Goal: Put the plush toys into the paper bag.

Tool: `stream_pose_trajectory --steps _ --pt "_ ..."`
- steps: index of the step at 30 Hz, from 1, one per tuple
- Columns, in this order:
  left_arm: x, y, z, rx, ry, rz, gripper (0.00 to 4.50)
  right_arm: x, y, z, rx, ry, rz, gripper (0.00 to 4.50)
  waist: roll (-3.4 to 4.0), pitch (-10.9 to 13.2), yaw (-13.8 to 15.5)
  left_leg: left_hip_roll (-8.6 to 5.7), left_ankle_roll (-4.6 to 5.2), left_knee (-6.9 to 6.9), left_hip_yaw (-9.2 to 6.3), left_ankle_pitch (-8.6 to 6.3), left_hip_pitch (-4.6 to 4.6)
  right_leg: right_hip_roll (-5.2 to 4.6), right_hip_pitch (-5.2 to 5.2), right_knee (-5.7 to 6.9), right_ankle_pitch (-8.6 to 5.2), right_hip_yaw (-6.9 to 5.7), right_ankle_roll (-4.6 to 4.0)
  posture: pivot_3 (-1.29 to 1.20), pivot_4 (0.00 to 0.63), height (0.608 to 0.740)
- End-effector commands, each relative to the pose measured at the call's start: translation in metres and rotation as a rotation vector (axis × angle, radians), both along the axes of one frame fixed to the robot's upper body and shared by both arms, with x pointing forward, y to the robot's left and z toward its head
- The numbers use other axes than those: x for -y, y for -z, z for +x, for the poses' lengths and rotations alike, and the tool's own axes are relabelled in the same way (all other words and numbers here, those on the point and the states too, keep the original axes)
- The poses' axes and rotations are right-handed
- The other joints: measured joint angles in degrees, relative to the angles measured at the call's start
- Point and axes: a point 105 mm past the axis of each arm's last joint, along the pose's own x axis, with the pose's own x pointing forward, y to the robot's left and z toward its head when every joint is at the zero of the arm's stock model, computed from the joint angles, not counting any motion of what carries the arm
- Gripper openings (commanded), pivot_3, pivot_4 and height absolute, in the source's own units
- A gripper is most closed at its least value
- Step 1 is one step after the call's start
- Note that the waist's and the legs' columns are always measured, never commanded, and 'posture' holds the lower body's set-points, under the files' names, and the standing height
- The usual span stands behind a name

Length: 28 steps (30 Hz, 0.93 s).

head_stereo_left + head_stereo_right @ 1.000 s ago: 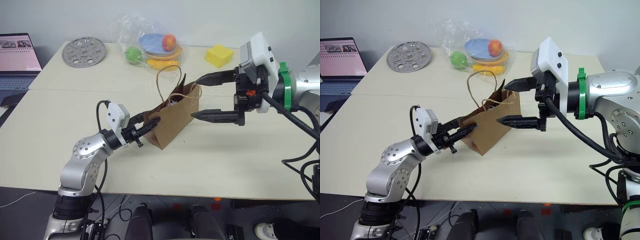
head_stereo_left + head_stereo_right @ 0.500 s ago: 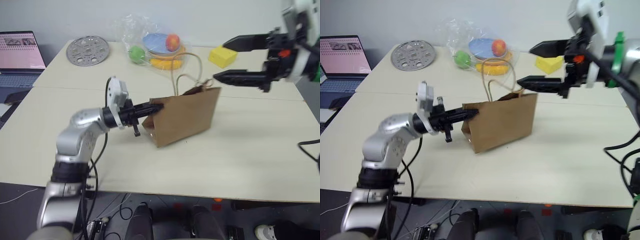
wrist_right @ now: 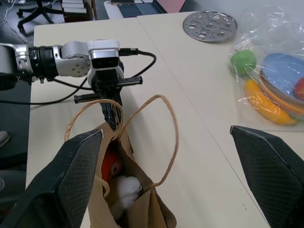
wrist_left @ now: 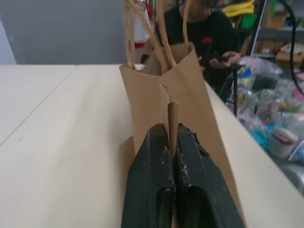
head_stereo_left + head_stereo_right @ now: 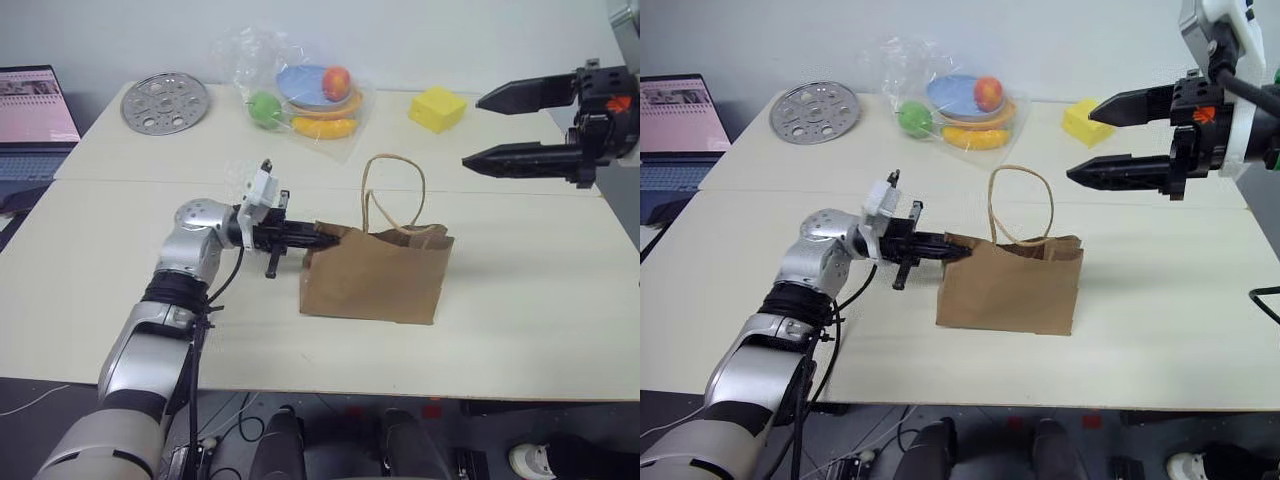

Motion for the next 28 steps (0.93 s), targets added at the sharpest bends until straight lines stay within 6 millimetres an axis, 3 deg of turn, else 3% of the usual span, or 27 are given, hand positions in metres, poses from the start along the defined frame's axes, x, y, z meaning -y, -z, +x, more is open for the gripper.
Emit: stream_pose_trajectory --steps 1,6,11,15,18,21,23,28 --pt "0.003 0.003 0.003 0.022 0.010 0.052 0.04 0.006 -0.014 -0.007 0.058 0.007 0.017 4.50 0.00 0.0 0.2 -0.01 0.00 0.02 0.00 0.00 0.00 -0.01 0.01 0.00 0.00 0.00 0.00 0.00 0.150 0.740" --pt "-0.009 -0.016 0.000 0.013 0.003 0.055 1.59 0.010 -0.013 -0.005 0.060 0.011 0.023 4.50 0.00 0.0 -0.1 0.00 0.00 0.04 0.00 0.00 0.00 0.00 0.00 0.03 0.00 0.01 0.00 0.00 0.150 0.740" --pt "-0.032 -0.038 -0.018 -0.003 0.006 0.118 3.12 0.014 -0.008 0.000 0.059 0.009 0.035 4.50 0.03 0.0 -0.6 0.02 0.00 -0.01 -0.01 0.00 -0.03 0.01 -0.05 0.05 0.00 0.01 0.00 0.00 0.150 0.740" --pt "-0.040 -0.043 -0.024 -0.007 -0.004 0.149 4.38 0.016 -0.006 0.002 0.064 0.007 0.036 4.50 0.10 0.1 -0.6 0.01 0.00 -0.02 -0.02 0.00 -0.01 0.00 -0.05 0.10 -0.01 0.00 0.00 0.00 0.150 0.740" --pt "-0.052 -0.043 -0.025 -0.006 -0.037 0.159 4.48 0.005 -0.004 0.004 0.069 -0.002 0.032 4.50 0.11 0.1 -0.7 0.02 0.00 0.00 -0.01 0.00 -0.01 0.01 -0.05 0.10 -0.01 0.01 0.00 0.00 0.150 0.740" --pt "-0.087 -0.089 -0.010 0.041 -0.379 0.109 4.48 0.032 0.009 0.006 0.050 0.050 0.020 4.50 0.00 0.1 -0.8 0.03 0.00 0.01 -0.01 0.00 -0.02 0.02 -0.10 0.20 -0.01 0.01 0.00 0.00 0.150 0.740" --pt "-0.103 -0.099 -0.010 0.072 -0.509 0.150 4.48 0.048 0.023 0.008 0.017 0.097 0.000 4.50 -0.05 0.2 -0.8 0.07 0.00 0.02 -0.05 0.00 -0.03 0.06 -0.13 0.23 -0.03 -0.01 0.00 0.00 0.150 0.740" --pt "-0.100 -0.108 -0.017 0.091 -0.520 0.154 4.48 0.058 0.038 0.015 -0.008 0.142 0.049 4.50 0.19 0.2 -0.5 -0.04 0.03 0.02 0.05 -0.03 0.02 -0.07 -0.07 0.28 -0.07 0.02 0.07 0.00 0.150 0.740"
